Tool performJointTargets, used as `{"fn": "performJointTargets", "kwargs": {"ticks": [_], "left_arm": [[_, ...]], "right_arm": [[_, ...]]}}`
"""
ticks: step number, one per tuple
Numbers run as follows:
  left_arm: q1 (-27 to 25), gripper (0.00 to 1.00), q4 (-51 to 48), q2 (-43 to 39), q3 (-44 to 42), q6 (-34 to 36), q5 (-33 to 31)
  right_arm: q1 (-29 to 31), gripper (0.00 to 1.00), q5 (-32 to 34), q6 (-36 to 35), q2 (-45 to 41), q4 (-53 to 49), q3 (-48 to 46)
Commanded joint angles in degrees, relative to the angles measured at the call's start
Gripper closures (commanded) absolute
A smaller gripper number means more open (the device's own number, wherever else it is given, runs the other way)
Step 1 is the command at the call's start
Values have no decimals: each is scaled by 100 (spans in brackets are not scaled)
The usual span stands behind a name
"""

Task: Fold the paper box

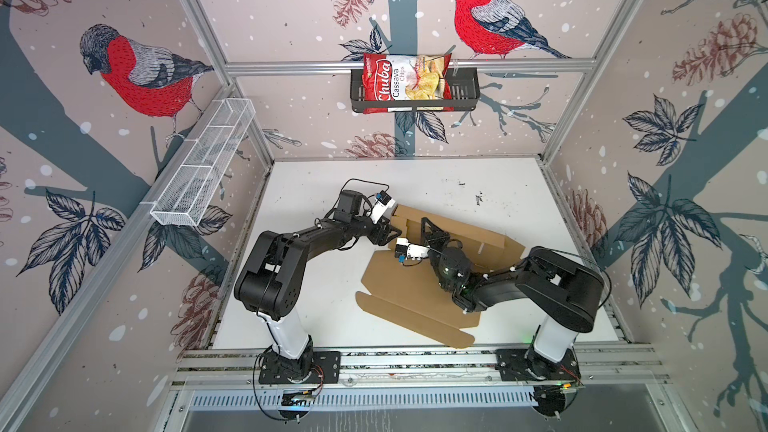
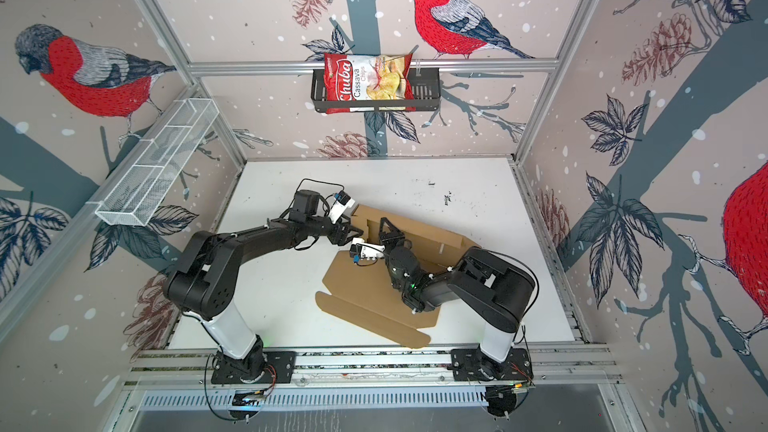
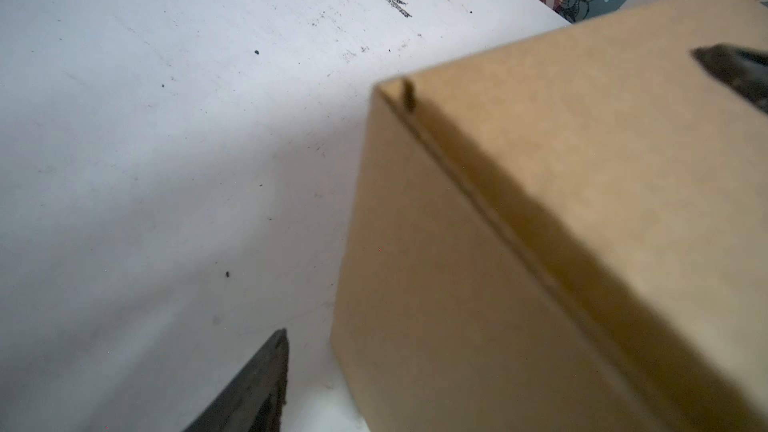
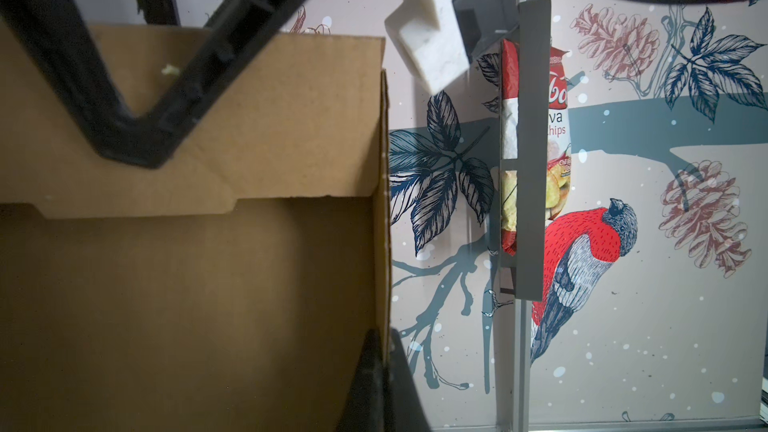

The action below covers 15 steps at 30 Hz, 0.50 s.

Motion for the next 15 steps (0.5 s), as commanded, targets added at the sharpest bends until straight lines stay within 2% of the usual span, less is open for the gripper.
{"fn": "performJointTargets", "kwargs": {"ticks": [1, 10, 15], "left_arm": [[-198, 33, 574, -33, -115, -310, -602], [-345, 51, 1128, -404, -640, -448, -1550], [-382, 61, 1489, -415, -730, -626, -1589]], "right_arm": [[-6, 100, -122, 270, -28, -94, 70], [-30, 100, -155, 421, -97, -197, 132], [-30, 100, -179, 571, -164, -335, 176]]}}
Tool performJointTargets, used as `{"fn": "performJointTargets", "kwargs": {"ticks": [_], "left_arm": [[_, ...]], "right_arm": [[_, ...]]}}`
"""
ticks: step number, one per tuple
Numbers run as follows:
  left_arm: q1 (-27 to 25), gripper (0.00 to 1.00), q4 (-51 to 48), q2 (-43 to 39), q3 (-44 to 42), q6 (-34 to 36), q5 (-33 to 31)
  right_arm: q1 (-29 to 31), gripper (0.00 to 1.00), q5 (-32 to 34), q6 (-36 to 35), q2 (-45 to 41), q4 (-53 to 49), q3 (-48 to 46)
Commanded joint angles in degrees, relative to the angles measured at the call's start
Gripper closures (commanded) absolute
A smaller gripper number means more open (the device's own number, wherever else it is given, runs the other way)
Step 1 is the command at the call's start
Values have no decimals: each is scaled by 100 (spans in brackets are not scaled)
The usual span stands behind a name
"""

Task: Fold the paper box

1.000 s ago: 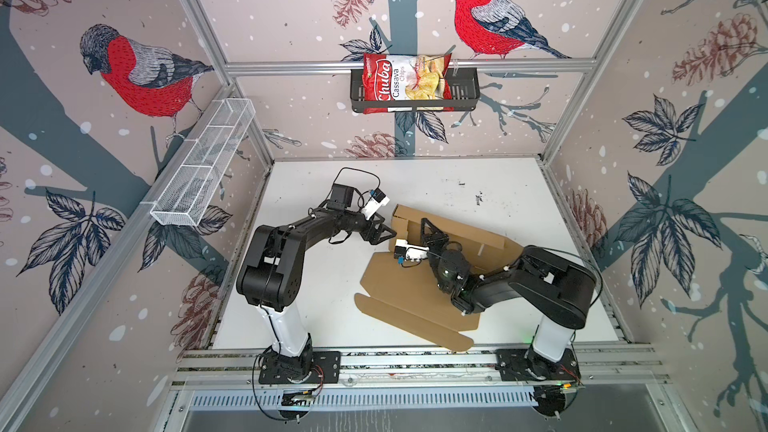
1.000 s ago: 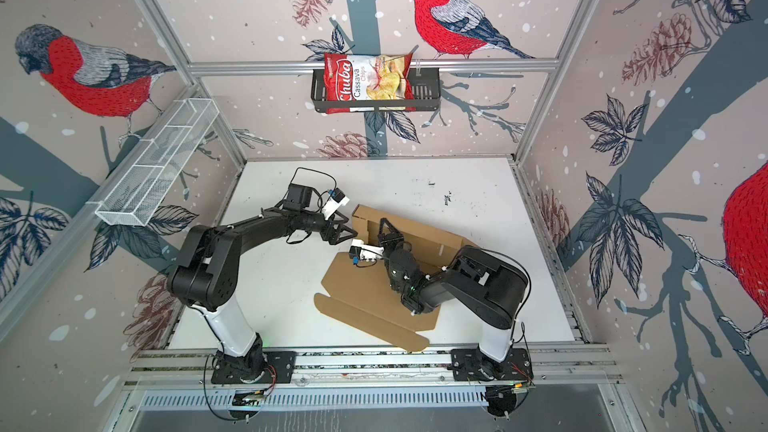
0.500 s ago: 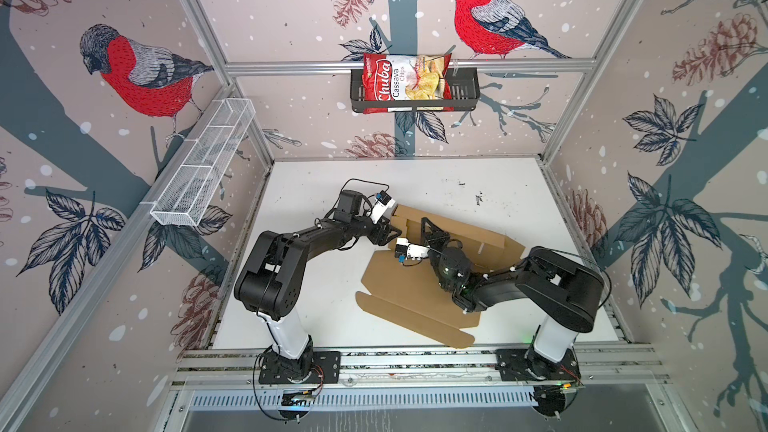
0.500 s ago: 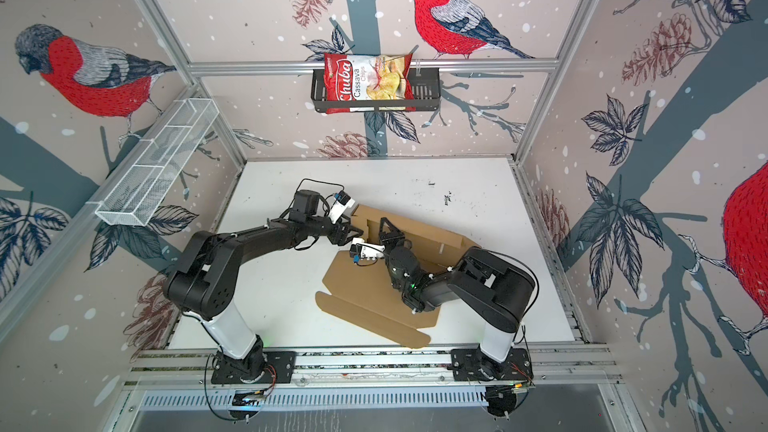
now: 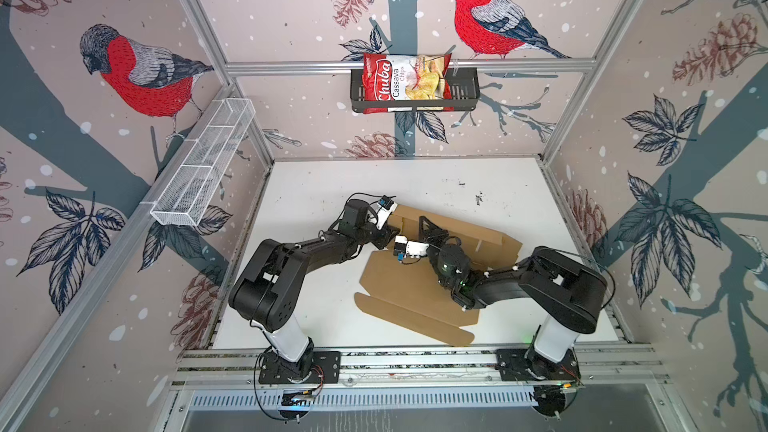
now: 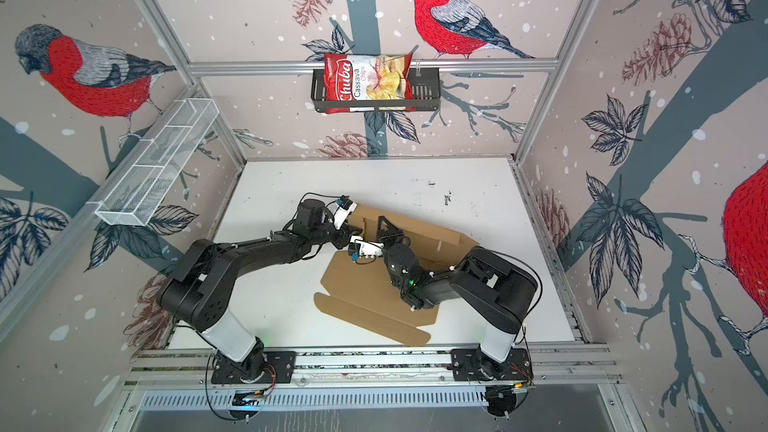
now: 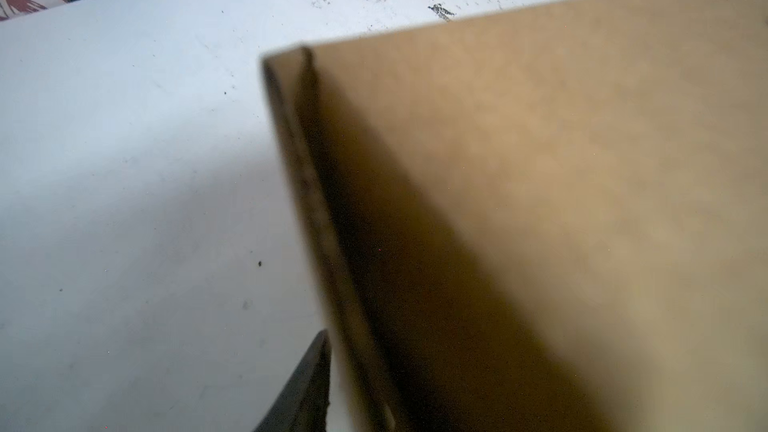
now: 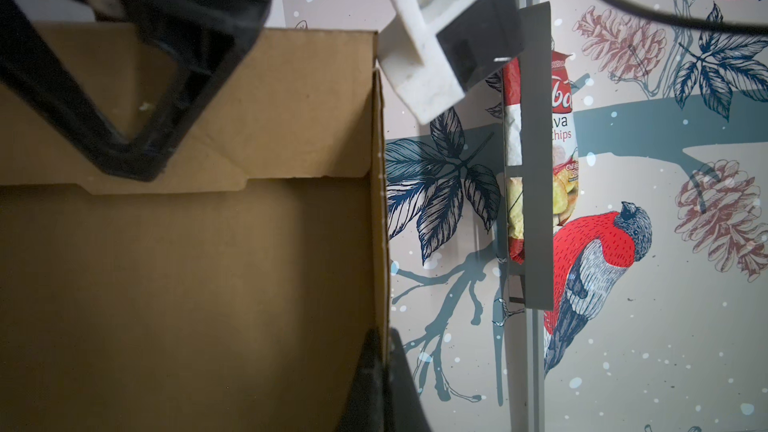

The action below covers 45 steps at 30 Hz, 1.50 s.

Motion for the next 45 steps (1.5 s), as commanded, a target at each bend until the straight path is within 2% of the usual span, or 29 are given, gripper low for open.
{"fn": "performJointTargets", "kwargs": {"ticks": [1, 7, 14, 22, 28, 32, 36, 45], "left_arm": [[-42, 63, 576, -21, -40, -147, -295], [-108, 75, 901, -115, -237, -210, -606], [-372, 91, 1038, -118, -259, -341, -1422], [-606, 88, 1018, -34, -255, -603, -2491], [-956, 90, 896, 150, -118, -665, -3421], [-1066, 91, 579, 319, 118, -915, -3595], [-1070, 93, 414, 296, 168, -947, -3844], [-1044, 99, 1129, 0, -253, -641, -4192]], "right_arm": [[2, 100, -20, 322, -61, -40, 58], [-48, 98, -193, 1032, -364, -745, 163], [-76, 97, -416, 1622, -495, -1646, 370], [-116, 100, -423, 1752, -539, -1870, 378], [-138, 100, -457, 1774, -524, -1911, 412], [-177, 100, -461, 1873, -518, -1980, 454], [-248, 92, -586, 2187, -693, -2233, 521], [-571, 62, -1452, 3584, -1478, -3786, 1115]]}}
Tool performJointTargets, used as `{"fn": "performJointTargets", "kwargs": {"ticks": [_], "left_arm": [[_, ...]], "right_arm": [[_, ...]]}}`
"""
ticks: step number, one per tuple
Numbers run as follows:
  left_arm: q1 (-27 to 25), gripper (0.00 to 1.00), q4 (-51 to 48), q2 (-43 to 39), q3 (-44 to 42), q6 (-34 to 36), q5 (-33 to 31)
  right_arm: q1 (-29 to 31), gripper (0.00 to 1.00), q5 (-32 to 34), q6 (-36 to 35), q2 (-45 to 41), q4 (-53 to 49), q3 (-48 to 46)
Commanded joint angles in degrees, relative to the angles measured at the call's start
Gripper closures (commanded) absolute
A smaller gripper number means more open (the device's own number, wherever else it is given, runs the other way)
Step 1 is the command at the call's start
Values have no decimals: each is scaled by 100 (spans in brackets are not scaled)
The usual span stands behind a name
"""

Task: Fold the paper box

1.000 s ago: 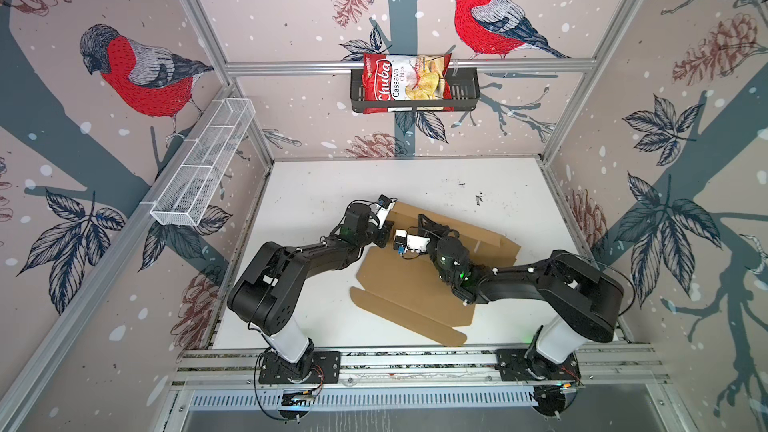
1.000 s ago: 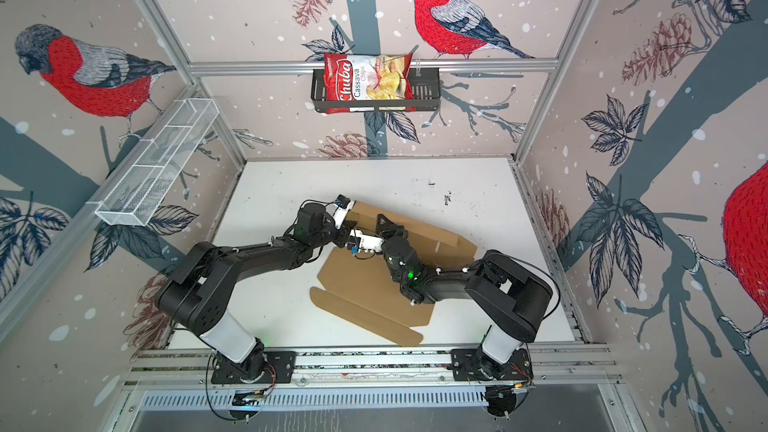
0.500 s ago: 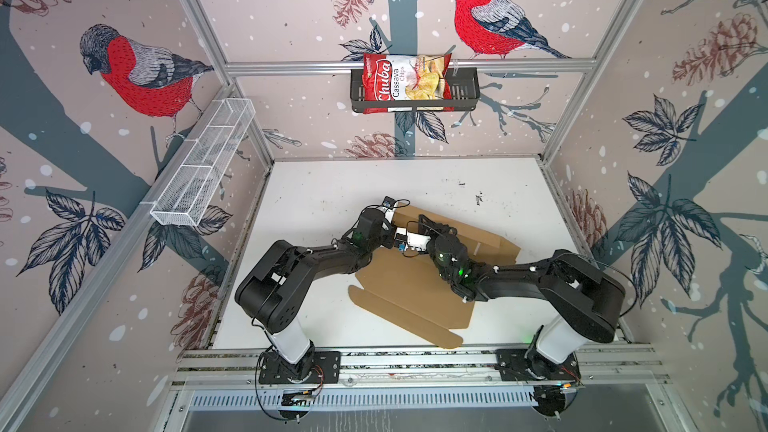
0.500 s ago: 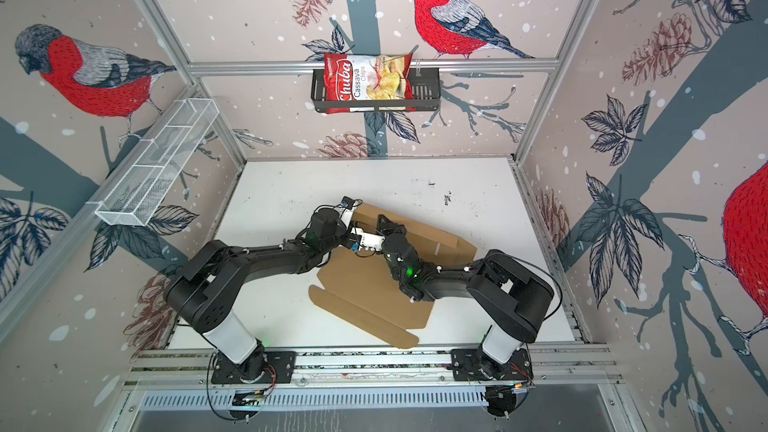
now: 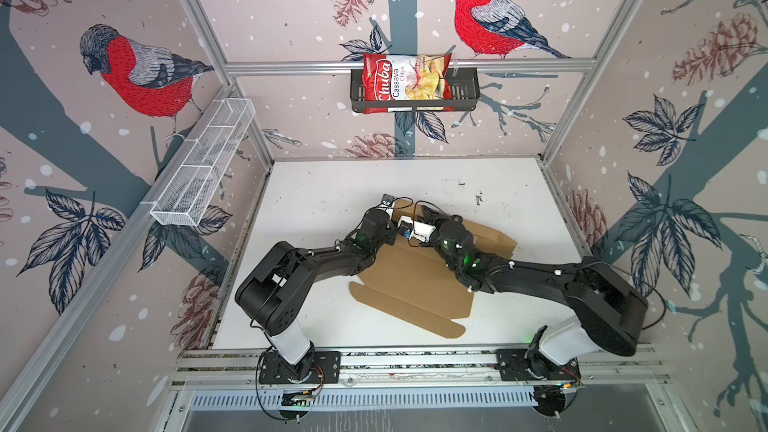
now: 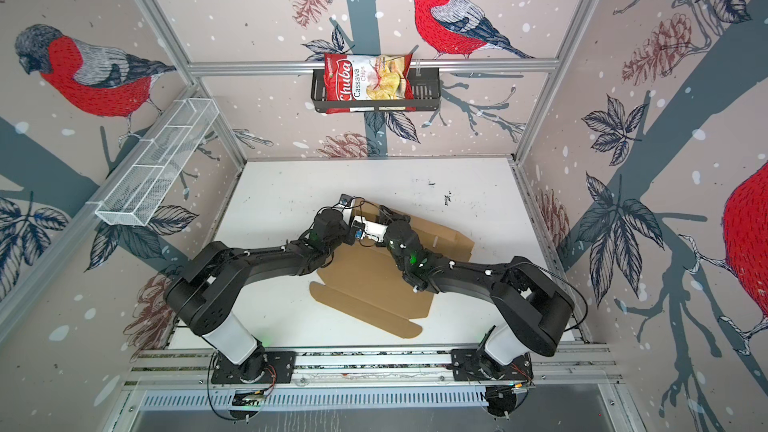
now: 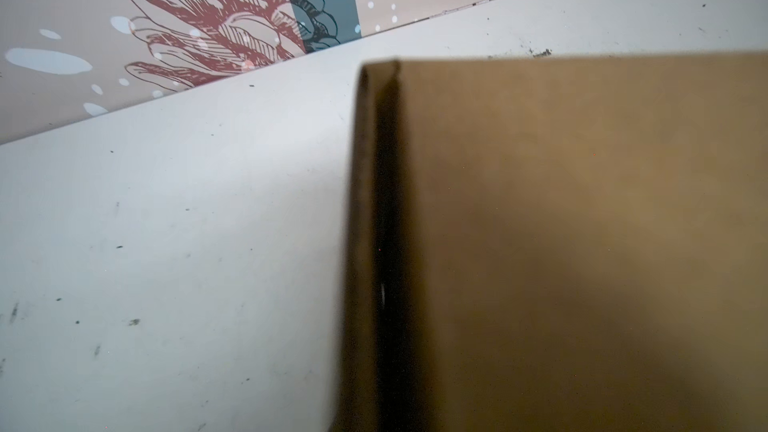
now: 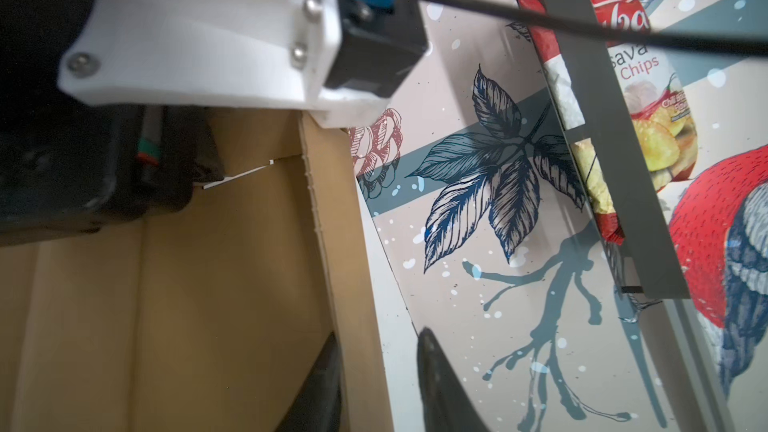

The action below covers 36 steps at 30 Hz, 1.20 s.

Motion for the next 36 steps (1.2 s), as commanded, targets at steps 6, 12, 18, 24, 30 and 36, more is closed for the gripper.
{"fn": "performJointTargets", "kwargs": {"ticks": [6, 12, 18, 24, 30, 36], "left_arm": [[255, 100, 416, -99, -177, 137, -541], [389, 100, 633, -213, -437, -184, -668], [418, 100, 749, -332, -714, -508, -727], [456, 100, 1091, -516, -1107, -835, -766], [444, 100, 1430, -740, -1455, -944, -740], [316, 100, 1849, -868, -1773, -782, -865]], "right_arm": [[-365, 38, -931, 1869, -738, -1153, 497], [-852, 34, -1038, 3769, -1352, -1726, 792], [-2234, 40, -1415, 7651, -1464, -4166, 1815], [-3205, 46, -3139, 9169, -1807, -5446, 1932], [-2913, 33, -3253, 9379, -1469, -6120, 2327], [-2553, 32, -3170, 9383, -783, -6348, 2631]]}}
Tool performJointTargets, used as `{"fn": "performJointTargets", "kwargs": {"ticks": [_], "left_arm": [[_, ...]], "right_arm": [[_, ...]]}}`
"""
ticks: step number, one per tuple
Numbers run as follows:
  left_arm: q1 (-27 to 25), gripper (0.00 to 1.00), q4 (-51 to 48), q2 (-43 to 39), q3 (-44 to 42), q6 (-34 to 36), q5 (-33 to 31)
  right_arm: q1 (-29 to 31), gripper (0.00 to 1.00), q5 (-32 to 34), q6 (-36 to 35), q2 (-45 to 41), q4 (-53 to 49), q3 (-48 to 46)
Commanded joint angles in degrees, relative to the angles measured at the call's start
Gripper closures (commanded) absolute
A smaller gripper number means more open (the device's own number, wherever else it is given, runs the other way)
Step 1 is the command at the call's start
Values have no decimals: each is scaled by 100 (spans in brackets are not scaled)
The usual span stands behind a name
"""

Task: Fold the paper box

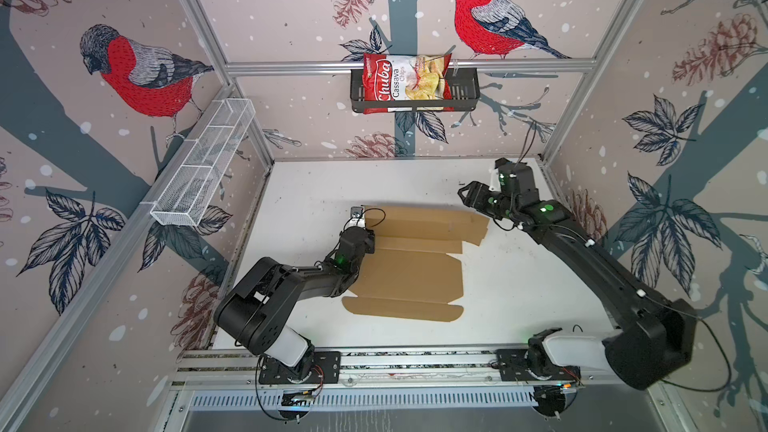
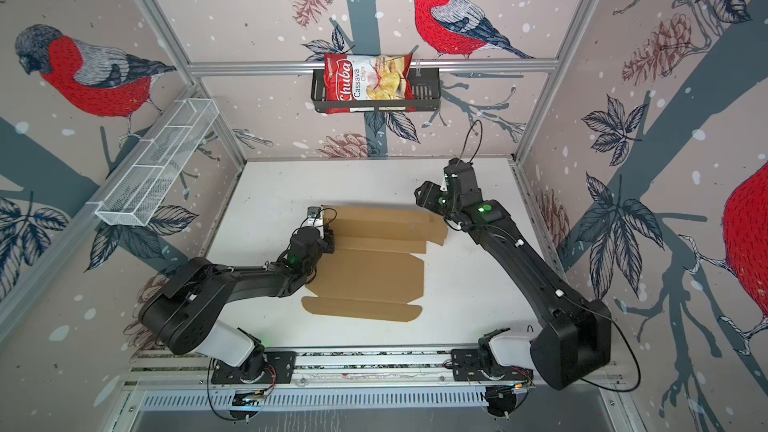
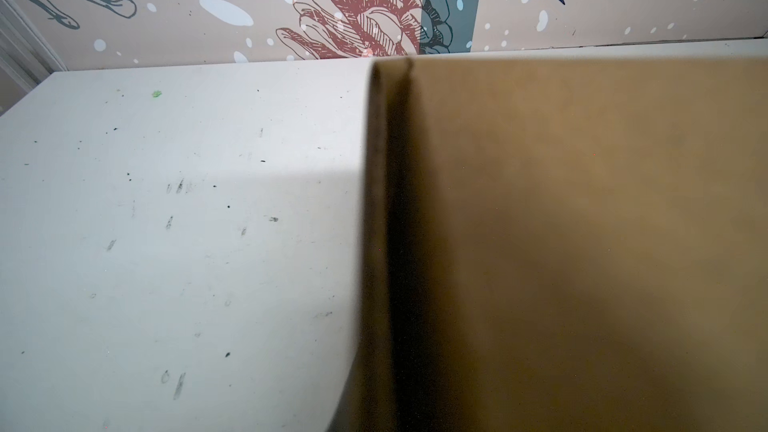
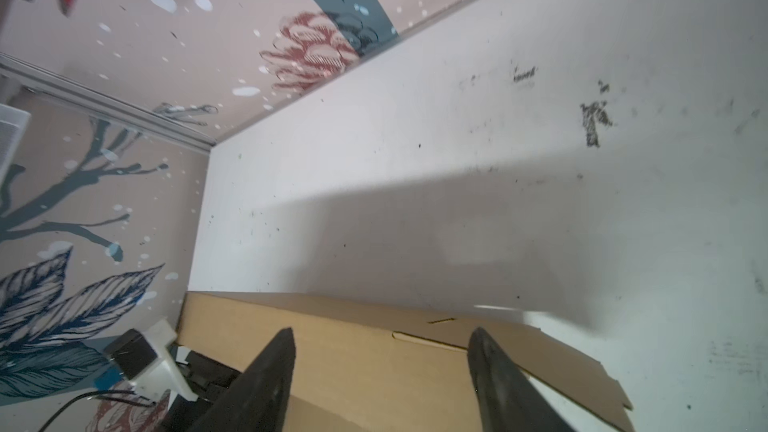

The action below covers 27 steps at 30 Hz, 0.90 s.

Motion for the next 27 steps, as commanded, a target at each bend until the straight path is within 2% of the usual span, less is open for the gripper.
{"fn": "performJointTargets", "kwargs": {"ticks": [1, 6, 10, 12, 16, 22, 27], "left_arm": [[-83, 100, 541, -86, -84, 62, -141], [-141, 100, 486, -234, -169, 29, -420], [-197, 100, 194, -494, -174, -56, -955], [-196, 100, 132, -569, -178, -130, -1285], [-190, 100, 140, -337, -52, -66, -1806], [-211, 100, 431, -113, -12, 40, -1496], [-242, 100, 569, -80, -97, 119, -1431]], "right_arm": [[185, 32, -26, 128, 213, -238, 164], [411, 34, 242, 175, 417, -727, 468], [678, 34, 1154, -5, 273, -1291, 884], [737, 33, 1277, -103, 242, -1522, 1026], [713, 32, 1095, -150, 219, -1737, 1071], [631, 30, 375, -202, 360, -1420, 1034], [558, 30, 113, -346, 682, -1197, 1138]]}}
